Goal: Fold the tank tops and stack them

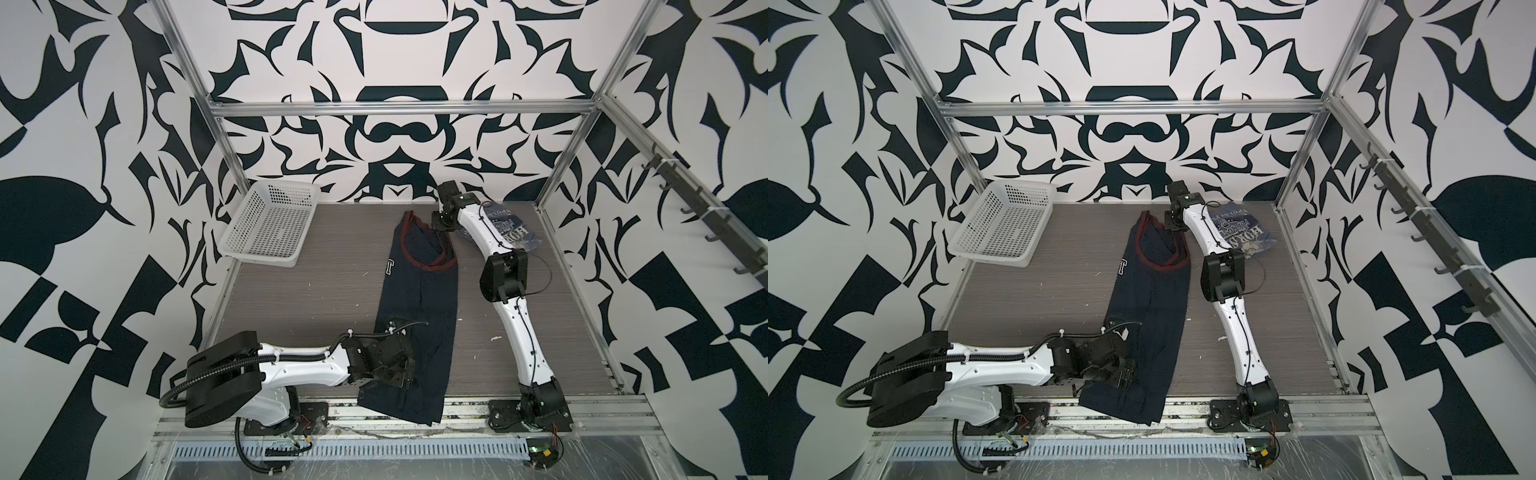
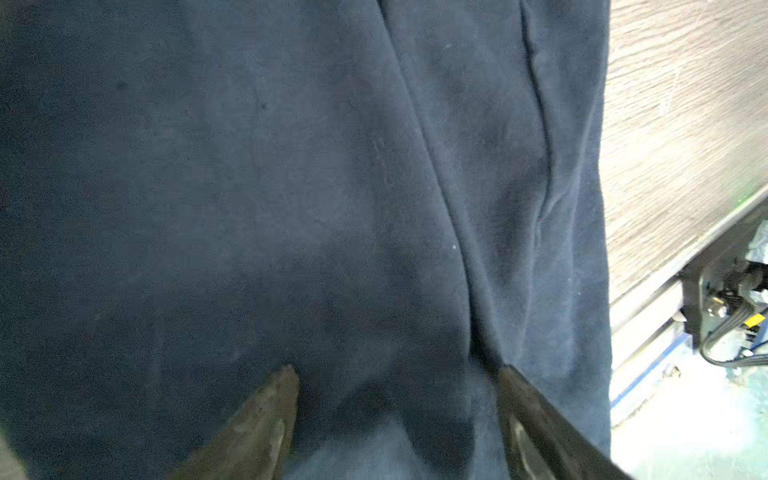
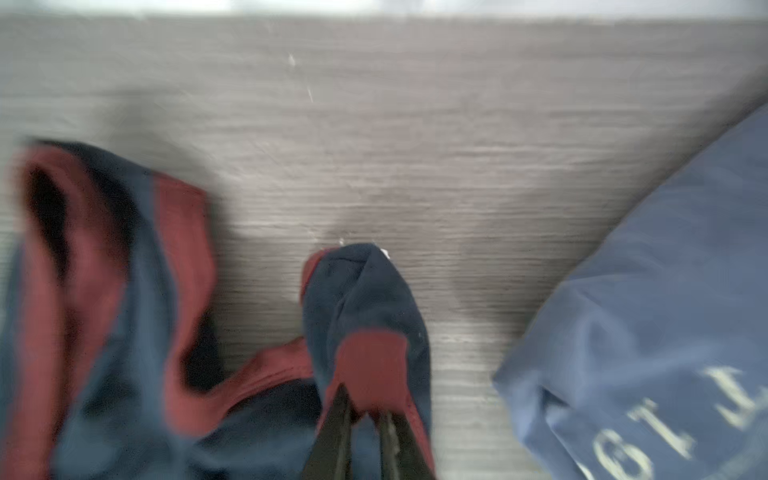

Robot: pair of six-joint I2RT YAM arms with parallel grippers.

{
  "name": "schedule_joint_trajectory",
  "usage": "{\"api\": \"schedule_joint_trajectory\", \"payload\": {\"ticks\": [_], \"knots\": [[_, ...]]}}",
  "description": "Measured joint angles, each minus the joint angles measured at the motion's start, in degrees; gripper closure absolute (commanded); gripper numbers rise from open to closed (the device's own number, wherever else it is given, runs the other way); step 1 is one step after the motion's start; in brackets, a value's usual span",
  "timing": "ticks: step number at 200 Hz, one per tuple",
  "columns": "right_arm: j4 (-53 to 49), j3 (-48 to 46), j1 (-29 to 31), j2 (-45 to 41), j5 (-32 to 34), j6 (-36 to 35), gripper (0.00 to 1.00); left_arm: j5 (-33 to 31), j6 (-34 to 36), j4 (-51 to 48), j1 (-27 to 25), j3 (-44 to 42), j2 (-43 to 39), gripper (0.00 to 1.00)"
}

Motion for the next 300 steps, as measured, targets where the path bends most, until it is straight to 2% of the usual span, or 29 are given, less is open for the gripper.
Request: {"api": "schedule_joint_trajectory", "payload": {"ticks": [31,124,192,209,229,245,277,300], "knots": [[0.7,0.2,0.0,1.5,-0.8,-0.7,0.85,-0.1,0.0,0.3,0.0,0.0,0.3,0.21],[1.4,5.9,-1.0,5.1,-0.6,-1.0,0.73,-0.2,-0.9,1.3,0.0,-0.2,0.6,0.21],[4.3,8.7,-3.5,7.2,-4.3,-1.0,0.54,-2.3,-1.5,0.0,0.0,-0.8,-1.9,0.17],[4.7,8.7,-3.7,7.0,-5.4,-1.0,0.42,-3.7,-1.5,-1.9,0.0,-0.8,-4.9,0.16],[4.4,6.4,-3.8,4.2,-7.2,-0.6,0.27,-5.5,-1.6,-4.0,0.1,-0.8,-10.2,0.16],[3.8,4.1,-3.8,0.4,-8.8,0.5,0.20,-6.5,-1.6,-5.2,0.5,-0.8,-13.5,0.16],[2.7,0.1,-3.7,-9.2,-10.7,1.6,0.14,-7.8,-1.7,-7.8,2.3,-1.5,-17.0,0.16],[3.0,-11.2,-3.4,-19.4,-10.9,1.8,0.15,-8.1,-1.7,-10.2,4.0,-2.1,-17.4,0.16]]}}
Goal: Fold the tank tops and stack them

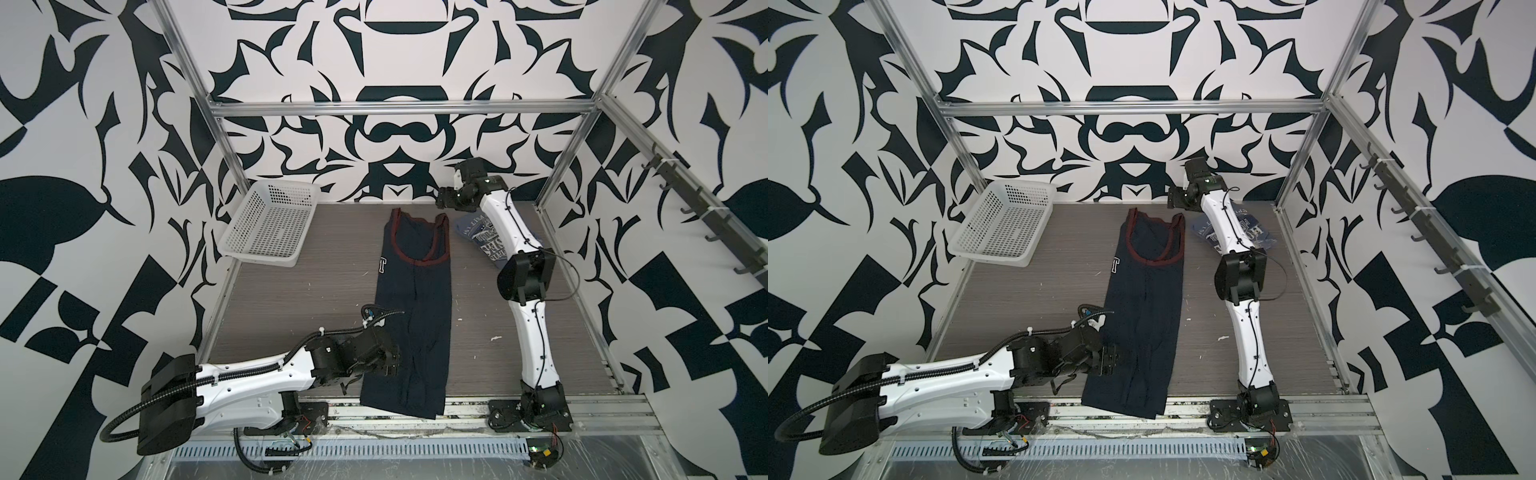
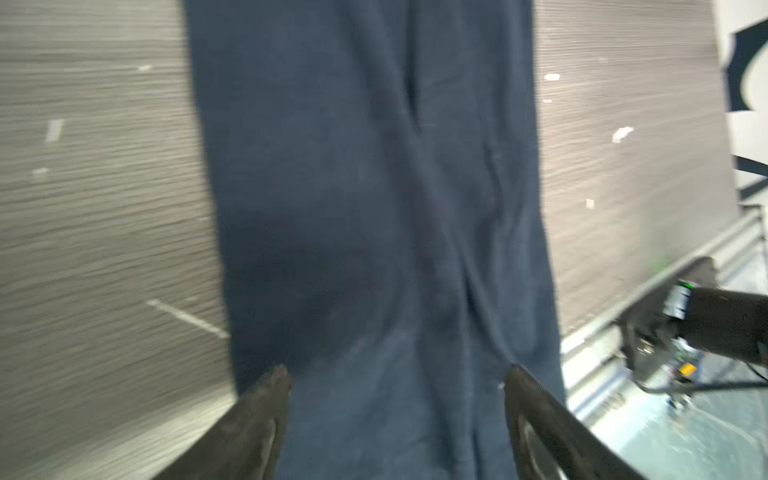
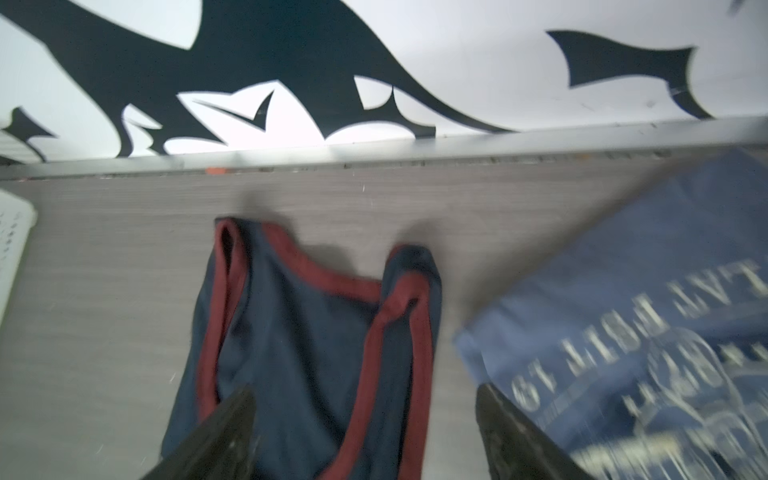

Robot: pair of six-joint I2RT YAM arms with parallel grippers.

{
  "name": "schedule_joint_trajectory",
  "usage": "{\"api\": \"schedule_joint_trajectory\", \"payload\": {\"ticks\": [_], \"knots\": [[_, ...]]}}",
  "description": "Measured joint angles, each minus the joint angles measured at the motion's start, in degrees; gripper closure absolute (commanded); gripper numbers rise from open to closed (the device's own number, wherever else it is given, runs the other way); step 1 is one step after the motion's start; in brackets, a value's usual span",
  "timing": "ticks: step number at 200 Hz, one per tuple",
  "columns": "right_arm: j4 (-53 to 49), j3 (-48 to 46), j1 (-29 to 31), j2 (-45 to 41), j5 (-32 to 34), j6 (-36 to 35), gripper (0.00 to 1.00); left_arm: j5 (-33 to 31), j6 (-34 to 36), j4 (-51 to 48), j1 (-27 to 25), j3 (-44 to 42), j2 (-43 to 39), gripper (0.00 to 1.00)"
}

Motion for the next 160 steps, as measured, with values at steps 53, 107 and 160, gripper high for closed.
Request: {"api": "schedule_joint_trajectory", "payload": {"ticks": [53,107,160], "knots": [[7.6,-47.6,4.0,-26.6,0.6,3.0,0.20,1.5,-0.2,0.2,2.5,-1.0,2.2,0.19],[15.5,-68.4,15.0,-30.5,-1.0,6.9,0.26,5.9,0.7,4.7,4.6,-1.2,12.0,0.22],[17.9,-61.5,15.9,-21.3,-0.3,6.9,0.27,8.4,1.1,11.3,4.7,1.1,17.3,0.24]]}}
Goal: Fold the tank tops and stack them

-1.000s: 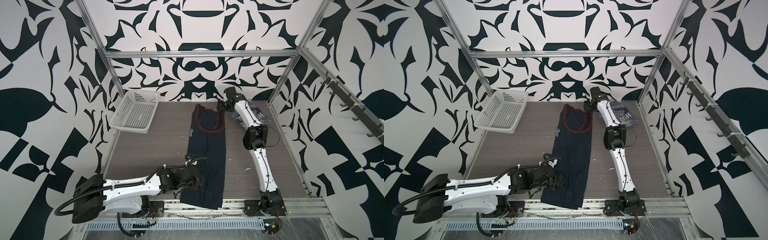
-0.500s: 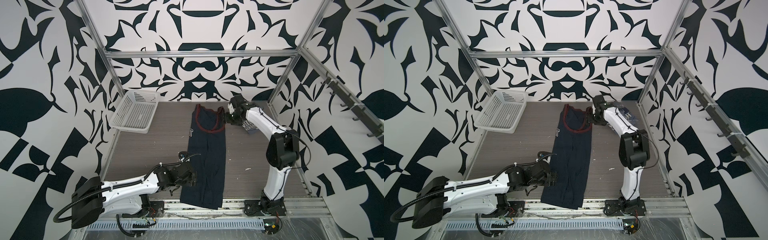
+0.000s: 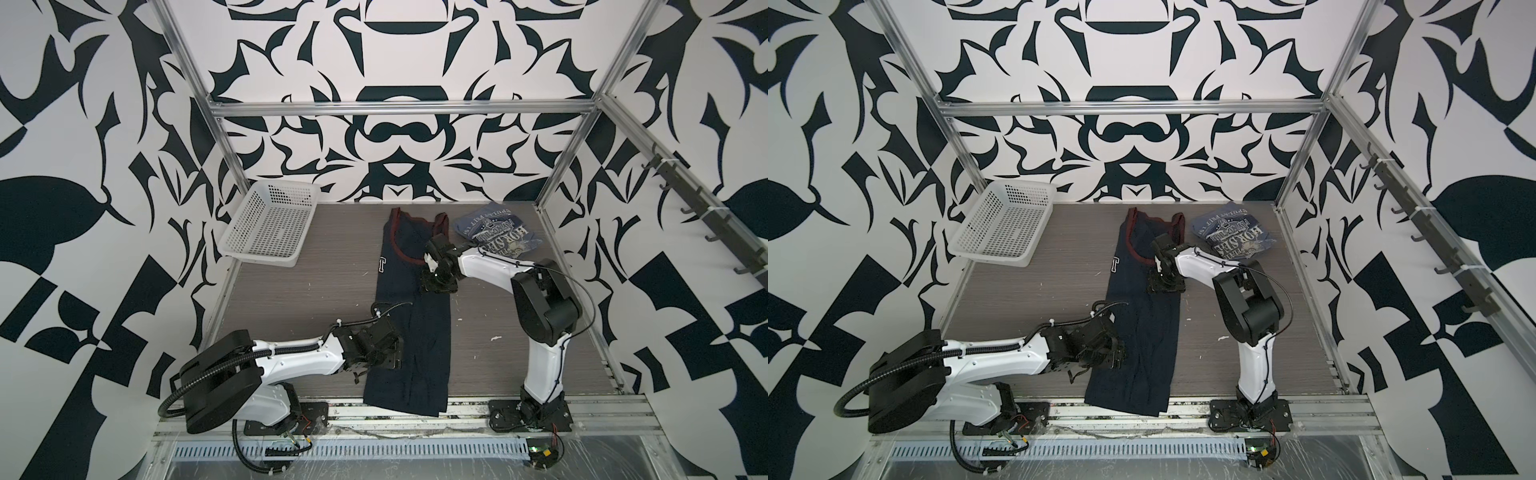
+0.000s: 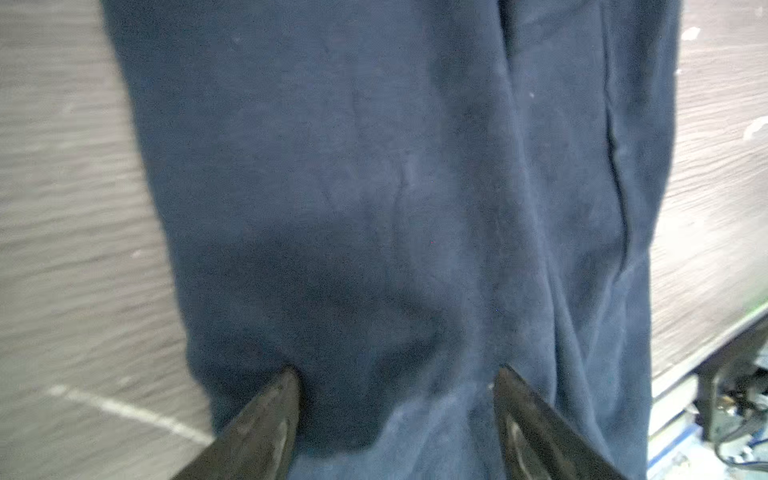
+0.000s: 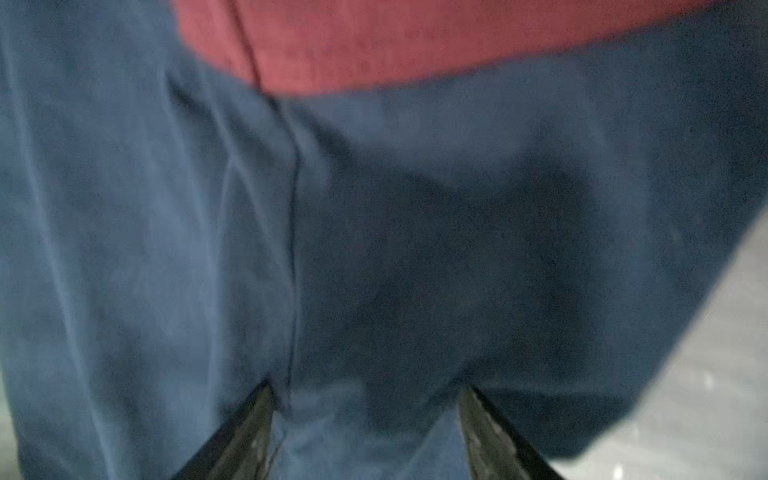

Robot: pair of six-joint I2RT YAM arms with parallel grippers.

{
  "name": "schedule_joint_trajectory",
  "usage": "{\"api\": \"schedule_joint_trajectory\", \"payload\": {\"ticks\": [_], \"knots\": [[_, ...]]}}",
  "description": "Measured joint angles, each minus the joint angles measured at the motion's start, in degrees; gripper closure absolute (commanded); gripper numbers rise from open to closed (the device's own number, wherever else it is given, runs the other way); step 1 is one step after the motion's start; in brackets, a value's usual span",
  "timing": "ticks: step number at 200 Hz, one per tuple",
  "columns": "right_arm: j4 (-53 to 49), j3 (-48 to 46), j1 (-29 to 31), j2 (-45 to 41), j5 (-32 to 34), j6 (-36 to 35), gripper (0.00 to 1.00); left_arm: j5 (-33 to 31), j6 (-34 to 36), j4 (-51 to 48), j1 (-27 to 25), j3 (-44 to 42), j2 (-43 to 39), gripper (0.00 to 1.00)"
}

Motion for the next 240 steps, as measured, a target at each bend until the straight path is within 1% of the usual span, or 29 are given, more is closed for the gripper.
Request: {"api": "schedule_joint_trajectory", "payload": {"ticks": [21,39,62,83,103,127,146,161,190,215,240], "knots": [[-0.5,7.0,-0.1,4.7,1.4,-1.1,0.27,0.4,-0.2,3.0,-0.4,0.0,0.8,0.23],[-0.5,10.0,-0.5,6.6,1.7,-1.7,0.25,0.5,-0.5,4.1,-0.5,0.0,1.0,0.22],[-1.1,10.3,-1.4,6.5,2.6,-2.6,0.19,0.3,-1.1,3.1,-0.6,0.0,0.1,0.19],[-2.2,8.0,-2.1,3.5,3.9,-2.8,0.17,-0.4,-1.6,-1.3,-0.9,0.0,-2.8,0.17],[-3.0,1.2,-2.7,-5.2,4.5,-2.1,0.18,-1.4,-3.1,-6.4,-0.9,0.0,-8.2,0.17],[-3.1,-9.5,-2.2,-20.3,4.2,0.5,0.19,-1.9,-6.3,-12.3,-0.9,0.0,-15.2,0.17],[-3.0,-19.3,0.1,-32.4,3.2,3.7,0.21,-1.3,-9.3,-15.8,-1.6,-0.5,-18.6,0.19],[-3.6,-26.0,3.0,-39.0,2.1,6.4,0.23,-0.4,-11.7,-17.5,-2.9,-1.4,-20.1,0.20],[-5.9,-37.7,8.9,-47.3,-0.6,13.0,0.27,1.6,-14.9,-17.9,-6.6,-2.3,-18.7,0.23],[-7.3,-45.8,12.3,-55.0,-3.4,19.4,0.33,3.4,-16.5,-15.0,-9.3,-2.4,-13.6,0.26],[-6.1,-52.2,15.7,-61.3,-6.2,25.6,0.41,4.7,-17.8,-11.7,-10.8,-2.5,-9.0,0.32]]}}
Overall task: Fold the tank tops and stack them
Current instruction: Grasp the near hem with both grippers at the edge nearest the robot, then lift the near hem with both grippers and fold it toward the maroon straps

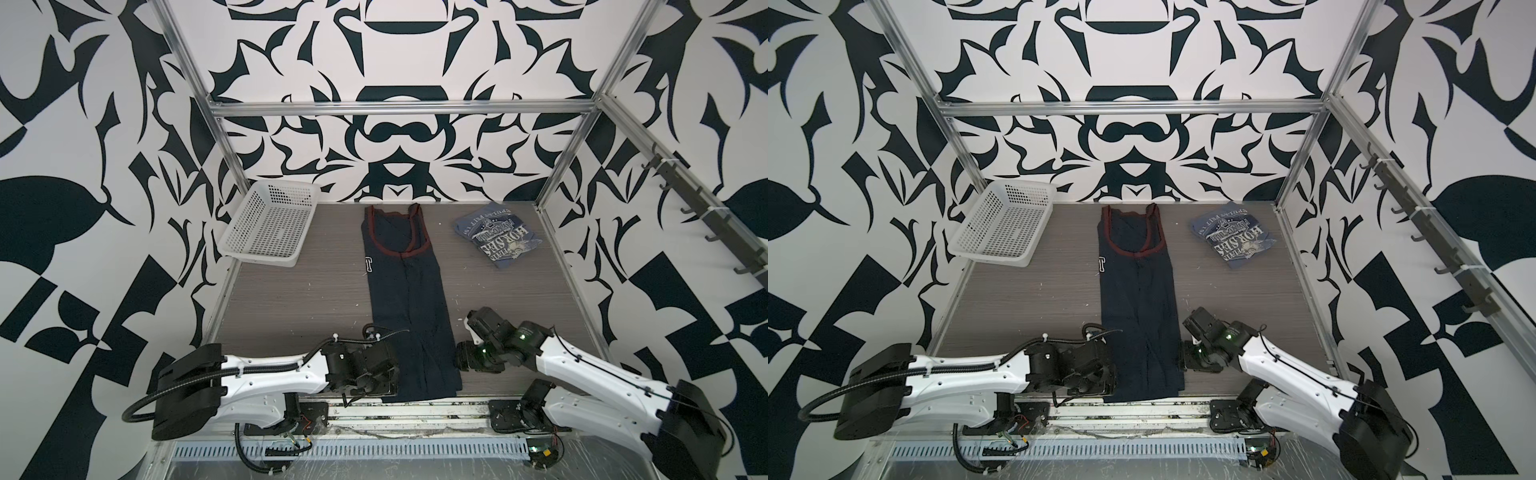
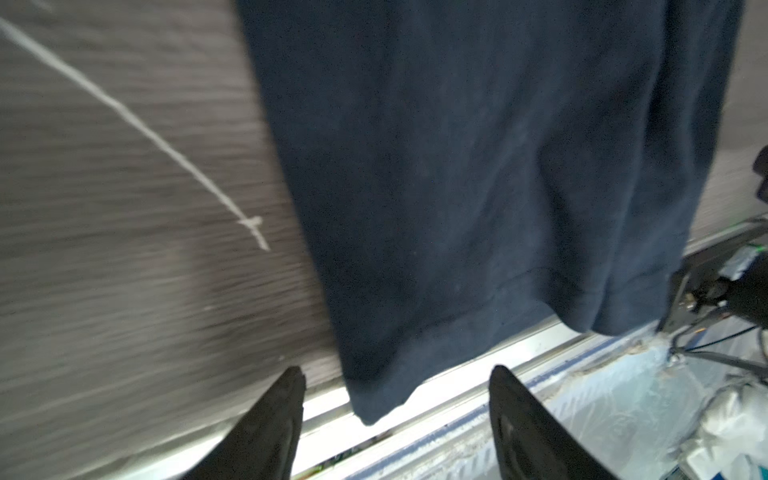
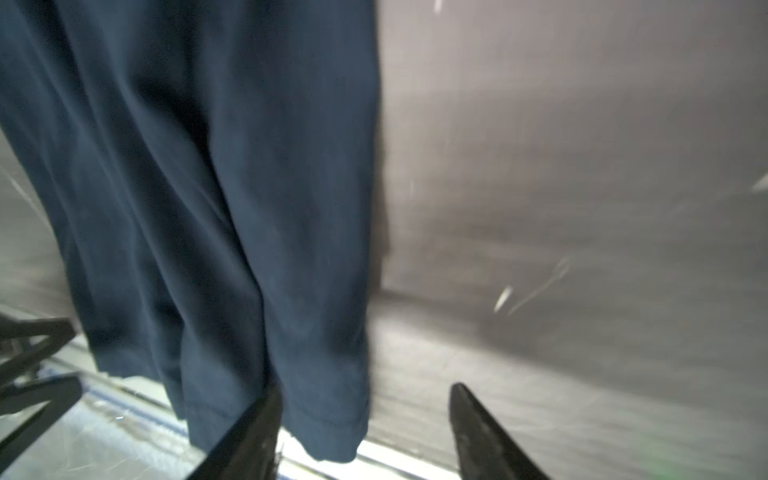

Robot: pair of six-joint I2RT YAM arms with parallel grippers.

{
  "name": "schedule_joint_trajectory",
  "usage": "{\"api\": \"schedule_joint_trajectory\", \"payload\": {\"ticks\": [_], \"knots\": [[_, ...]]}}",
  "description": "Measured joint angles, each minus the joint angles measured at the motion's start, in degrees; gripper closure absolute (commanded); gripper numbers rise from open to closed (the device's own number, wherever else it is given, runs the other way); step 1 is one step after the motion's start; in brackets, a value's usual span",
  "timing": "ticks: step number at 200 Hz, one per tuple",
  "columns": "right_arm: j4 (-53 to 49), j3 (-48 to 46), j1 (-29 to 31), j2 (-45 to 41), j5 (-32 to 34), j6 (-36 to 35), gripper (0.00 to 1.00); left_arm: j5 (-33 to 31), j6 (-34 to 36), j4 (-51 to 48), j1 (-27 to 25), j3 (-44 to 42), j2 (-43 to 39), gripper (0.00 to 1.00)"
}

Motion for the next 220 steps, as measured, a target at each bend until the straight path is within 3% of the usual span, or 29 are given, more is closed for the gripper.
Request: {"api": "schedule_joint_trajectory", "payload": {"ticks": [67,82,104,128,178,220], "knots": [[8.0,-6.9,4.4,-1.9,-3.8,9.6,0.55,2.1,-2.2,8.7,-0.7,-0.8,4.8,0.55],[10.3,-7.1,5.0,-0.5,-4.2,10.4,0.65,2.3,-2.4,10.1,-0.7,-1.1,5.4,0.65],[12.2,-7.4,5.7,1.1,-4.2,11.8,0.88,2.2,-2.6,11.5,-1.0,-1.9,5.6,0.74],[12.0,-7.4,6.4,0.2,-3.3,12.3,1.00,1.4,-3.0,12.1,-1.3,-2.4,5.5,0.87],[8.5,-1.9,6.6,-3.4,0.9,12.0,1.00,-4.2,0.6,8.1,0.1,-0.2,-0.7,1.00],[7.6,12.9,1.3,6.8,4.5,4.9,1.00,-7.0,9.0,6.6,13.7,8.3,-3.7,1.00]]}}
